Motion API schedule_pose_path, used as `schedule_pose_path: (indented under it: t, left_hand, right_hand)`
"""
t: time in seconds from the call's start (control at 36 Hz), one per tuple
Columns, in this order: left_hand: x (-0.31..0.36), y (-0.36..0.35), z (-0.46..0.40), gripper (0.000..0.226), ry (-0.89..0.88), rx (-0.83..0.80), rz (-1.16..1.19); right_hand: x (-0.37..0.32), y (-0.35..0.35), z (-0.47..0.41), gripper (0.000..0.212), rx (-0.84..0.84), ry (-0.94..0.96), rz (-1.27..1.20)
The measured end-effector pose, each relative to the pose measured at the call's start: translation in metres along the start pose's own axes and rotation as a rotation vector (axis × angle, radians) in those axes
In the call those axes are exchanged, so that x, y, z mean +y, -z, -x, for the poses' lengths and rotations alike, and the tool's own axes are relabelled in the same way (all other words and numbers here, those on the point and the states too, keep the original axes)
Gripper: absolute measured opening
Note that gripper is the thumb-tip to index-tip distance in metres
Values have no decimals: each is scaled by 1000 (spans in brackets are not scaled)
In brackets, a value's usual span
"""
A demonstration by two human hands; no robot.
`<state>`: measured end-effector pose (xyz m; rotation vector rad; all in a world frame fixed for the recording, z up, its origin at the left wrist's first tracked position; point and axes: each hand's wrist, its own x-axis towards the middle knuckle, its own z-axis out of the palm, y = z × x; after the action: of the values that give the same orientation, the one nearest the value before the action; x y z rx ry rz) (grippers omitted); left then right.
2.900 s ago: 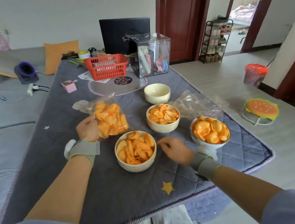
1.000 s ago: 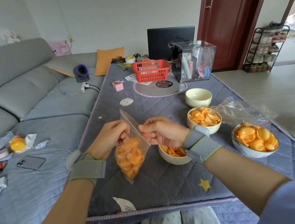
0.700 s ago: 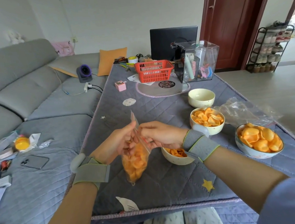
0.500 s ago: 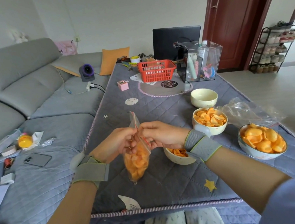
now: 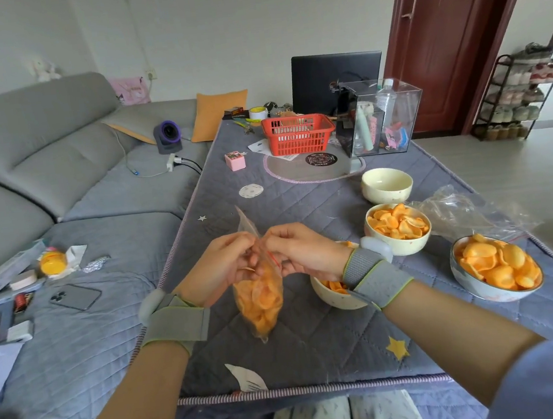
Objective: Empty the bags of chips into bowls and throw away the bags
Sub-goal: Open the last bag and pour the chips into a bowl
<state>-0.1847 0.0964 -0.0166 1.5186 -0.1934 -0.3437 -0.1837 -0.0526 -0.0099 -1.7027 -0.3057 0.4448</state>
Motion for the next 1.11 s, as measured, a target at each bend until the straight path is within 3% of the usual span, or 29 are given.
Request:
schedule_pose_path:
  t: [0.31,0.47,0.72,0.89,0.97,1.03,1.11]
  left_hand:
    - [-2,2,4,23,25,-136,9]
    - [-1,-1,1,38,-37,-92,30]
    - [2,-3,1,24,-63,-75,99]
    - [6,8,2,43,-148,85,329]
    - [10,12,2,36,-121,181,191]
    - [16,14,2,37,-103,264,25]
    - [29,18,2,39,-96,380,-238]
  right_hand:
    - [-2,3,4,24,-48,-34,26]
    - [-1,-7,3,37,139,98,24]
    - [2,-9,1,41,181,140,-43]
    - [-8,7,-1,36,246,108,-488]
    - [-9,9,2,34,283,88,-280]
    - [-11,9,5,33,347,81,-23]
    - [-17,19,3,29,449,54,168]
